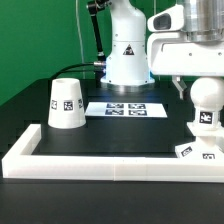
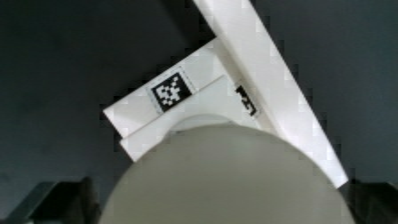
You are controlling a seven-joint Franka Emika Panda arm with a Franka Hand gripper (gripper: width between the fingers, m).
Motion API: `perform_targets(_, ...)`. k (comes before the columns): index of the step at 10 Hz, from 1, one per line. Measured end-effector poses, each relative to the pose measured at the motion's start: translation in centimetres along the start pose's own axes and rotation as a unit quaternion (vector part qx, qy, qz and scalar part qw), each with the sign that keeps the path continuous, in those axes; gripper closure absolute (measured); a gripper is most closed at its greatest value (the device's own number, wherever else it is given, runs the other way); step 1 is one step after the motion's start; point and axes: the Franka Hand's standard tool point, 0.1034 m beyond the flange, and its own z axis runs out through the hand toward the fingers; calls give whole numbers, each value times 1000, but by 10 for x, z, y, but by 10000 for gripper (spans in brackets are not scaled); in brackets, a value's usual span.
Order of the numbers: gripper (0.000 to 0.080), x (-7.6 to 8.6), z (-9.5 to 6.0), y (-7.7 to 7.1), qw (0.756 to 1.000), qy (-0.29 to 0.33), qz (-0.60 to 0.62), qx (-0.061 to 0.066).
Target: Assemble lamp
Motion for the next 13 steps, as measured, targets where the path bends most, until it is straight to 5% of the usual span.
perform_targets(2, 101, 1, -2, -2, 991, 19, -125, -31)
perform_targets(5, 101, 4, -5, -7, 954, 33, -292, -53)
perform_targets(11, 101, 8, -5, -5, 872, 27, -486, -62)
perform_targets(13, 101, 10, -5, -9, 814, 37, -575, -70)
